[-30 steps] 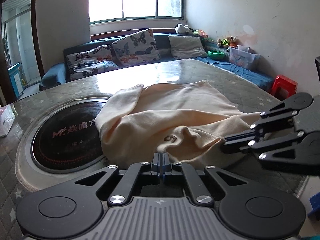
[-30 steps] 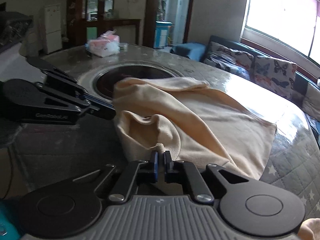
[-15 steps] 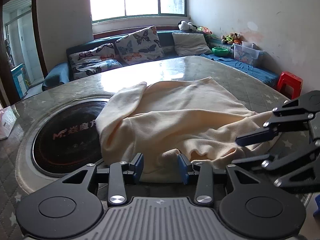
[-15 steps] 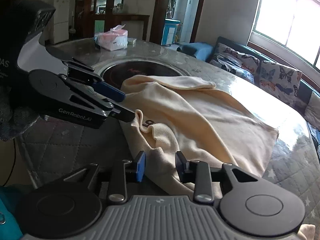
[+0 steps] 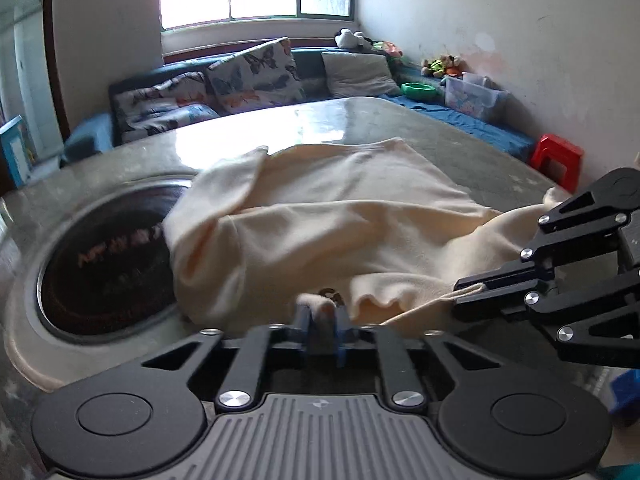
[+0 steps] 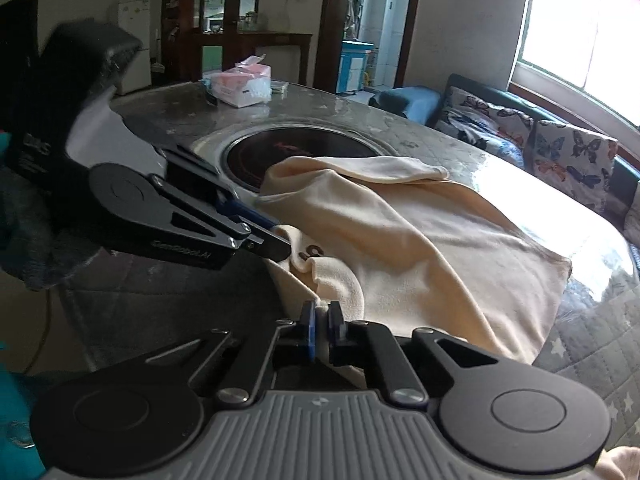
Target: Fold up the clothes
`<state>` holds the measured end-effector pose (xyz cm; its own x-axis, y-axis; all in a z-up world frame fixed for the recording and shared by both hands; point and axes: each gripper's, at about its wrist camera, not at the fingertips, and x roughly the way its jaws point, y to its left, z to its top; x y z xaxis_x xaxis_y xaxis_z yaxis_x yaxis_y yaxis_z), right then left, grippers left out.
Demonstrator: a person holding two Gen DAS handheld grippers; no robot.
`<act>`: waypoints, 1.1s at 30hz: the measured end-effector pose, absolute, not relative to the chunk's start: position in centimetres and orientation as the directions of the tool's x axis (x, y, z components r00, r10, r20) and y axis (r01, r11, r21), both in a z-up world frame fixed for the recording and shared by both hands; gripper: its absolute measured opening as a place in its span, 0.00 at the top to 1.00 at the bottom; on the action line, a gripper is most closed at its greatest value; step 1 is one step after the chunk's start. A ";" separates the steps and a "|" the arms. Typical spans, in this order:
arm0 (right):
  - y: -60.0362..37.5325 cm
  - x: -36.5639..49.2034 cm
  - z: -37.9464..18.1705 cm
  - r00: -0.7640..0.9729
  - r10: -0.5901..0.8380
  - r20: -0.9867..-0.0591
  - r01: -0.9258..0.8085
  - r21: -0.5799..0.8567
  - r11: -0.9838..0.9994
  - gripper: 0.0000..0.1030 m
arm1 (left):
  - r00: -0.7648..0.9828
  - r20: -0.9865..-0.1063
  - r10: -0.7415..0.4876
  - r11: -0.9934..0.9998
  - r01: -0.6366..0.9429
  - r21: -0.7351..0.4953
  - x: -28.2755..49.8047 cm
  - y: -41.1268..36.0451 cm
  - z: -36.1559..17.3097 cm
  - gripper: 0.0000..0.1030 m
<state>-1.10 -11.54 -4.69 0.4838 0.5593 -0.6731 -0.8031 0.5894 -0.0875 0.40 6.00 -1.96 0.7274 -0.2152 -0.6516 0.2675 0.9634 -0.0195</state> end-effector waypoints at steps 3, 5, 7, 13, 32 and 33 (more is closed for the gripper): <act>-11.9 -2.2 -4.0 0.456 0.579 -0.676 -0.821 -0.069 0.566 0.95 | 0.733 -0.638 -0.237 0.956 0.291 -0.020 -1.3 6.0 -1.2 0.94; -12.2 -3.2 -3.6 0.433 0.590 -0.681 -0.836 -0.058 0.546 0.95 | 0.727 -0.638 -0.253 0.950 0.313 -0.020 -2.7 6.1 -0.9 0.94; -12.6 -4.0 -3.7 0.397 0.598 -0.696 -0.850 -0.034 0.526 0.95 | 0.709 -0.656 -0.258 0.943 0.332 -0.012 -3.9 6.1 -1.1 0.94; -13.3 -5.0 -4.4 0.279 0.611 -0.740 -0.883 0.051 0.466 0.93 | 0.644 -0.712 -0.280 0.929 0.369 -0.032 -5.5 6.0 -2.3 0.94; -14.9 0.7 -6.4 0.431 0.547 -0.718 -0.744 0.061 0.666 0.70 | 0.780 -0.626 0.016 0.986 0.092 0.139 10.9 4.5 -0.2 0.52; -14.9 0.8 -6.5 0.430 0.551 -0.715 -0.744 0.065 0.665 0.69 | 0.775 -0.631 0.028 0.986 0.084 0.147 11.8 4.3 -0.7 0.52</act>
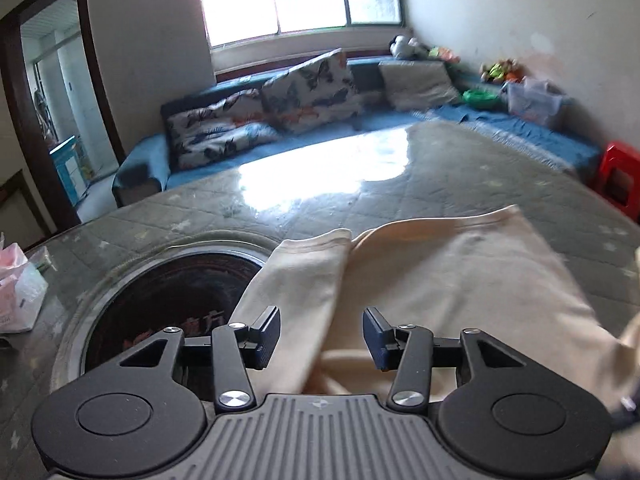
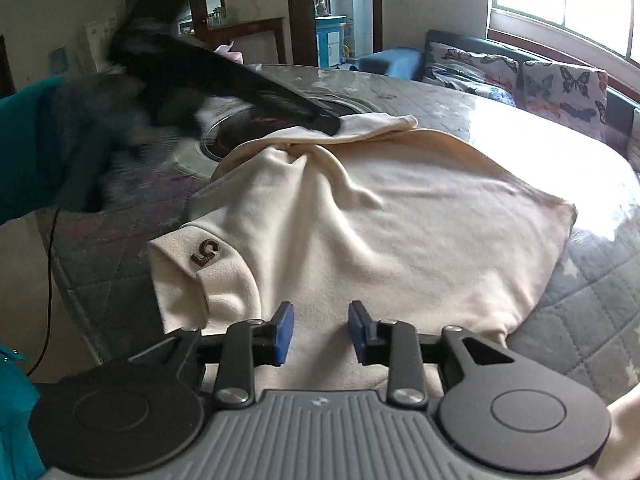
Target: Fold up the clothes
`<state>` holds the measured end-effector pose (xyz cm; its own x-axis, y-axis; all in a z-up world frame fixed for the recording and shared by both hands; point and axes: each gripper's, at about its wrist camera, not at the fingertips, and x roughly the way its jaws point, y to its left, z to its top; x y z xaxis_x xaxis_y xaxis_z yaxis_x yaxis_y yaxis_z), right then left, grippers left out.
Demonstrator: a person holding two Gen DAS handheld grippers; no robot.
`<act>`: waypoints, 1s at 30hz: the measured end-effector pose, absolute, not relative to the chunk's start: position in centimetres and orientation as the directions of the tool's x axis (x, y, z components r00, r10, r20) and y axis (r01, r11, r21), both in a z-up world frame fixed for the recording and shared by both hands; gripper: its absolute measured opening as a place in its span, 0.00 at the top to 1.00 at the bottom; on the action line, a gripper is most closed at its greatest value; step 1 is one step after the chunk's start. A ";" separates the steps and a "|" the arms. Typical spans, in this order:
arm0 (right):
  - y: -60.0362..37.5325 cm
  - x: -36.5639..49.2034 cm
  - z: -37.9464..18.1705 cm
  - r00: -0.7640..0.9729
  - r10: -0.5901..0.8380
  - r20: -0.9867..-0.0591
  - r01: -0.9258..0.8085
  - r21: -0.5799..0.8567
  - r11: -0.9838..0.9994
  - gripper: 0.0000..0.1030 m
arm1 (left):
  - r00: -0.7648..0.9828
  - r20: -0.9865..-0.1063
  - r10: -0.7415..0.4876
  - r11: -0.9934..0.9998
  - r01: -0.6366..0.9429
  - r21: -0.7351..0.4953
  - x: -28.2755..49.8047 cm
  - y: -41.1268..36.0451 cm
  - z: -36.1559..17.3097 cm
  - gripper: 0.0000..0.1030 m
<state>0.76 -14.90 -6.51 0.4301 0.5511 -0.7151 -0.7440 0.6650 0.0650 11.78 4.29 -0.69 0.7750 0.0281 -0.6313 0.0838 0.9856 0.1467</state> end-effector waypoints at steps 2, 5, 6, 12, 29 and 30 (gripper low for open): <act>-14.9 0.9 -6.7 0.429 0.559 -0.710 -0.745 0.072 0.664 0.67 | 0.767 -0.640 0.046 0.985 0.072 0.157 13.2 4.1 -1.6 0.52; -14.9 1.1 -6.8 0.429 0.563 -0.707 -0.744 0.076 0.664 0.65 | 0.755 -0.653 0.064 0.982 0.068 0.174 14.6 4.0 -2.8 0.52; -14.9 1.2 -6.9 0.429 0.564 -0.706 -0.745 0.076 0.663 0.64 | 0.751 -0.657 0.070 0.981 0.069 0.184 14.8 3.9 -3.2 0.52; -14.8 1.3 -6.9 0.430 0.565 -0.704 -0.747 0.074 0.661 0.61 | 0.753 -0.653 0.080 0.986 0.037 0.164 14.7 5.7 -3.3 0.79; -14.0 0.3 -6.5 0.455 0.541 -0.708 -0.750 0.022 0.661 0.55 | 0.742 -0.579 0.338 0.913 -0.408 0.011 4.7 22.2 0.1 0.96; -13.9 0.2 -6.3 0.456 0.545 -0.704 -0.755 0.019 0.656 0.55 | 0.731 -0.586 0.350 0.906 -0.423 0.013 4.0 22.8 -0.2 0.96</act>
<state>0.17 -13.89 -6.34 0.4557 0.5452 -0.7037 -0.7548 0.6557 0.0193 3.99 22.84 -0.18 0.7309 0.3497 -0.5861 -0.4232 0.9060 0.0128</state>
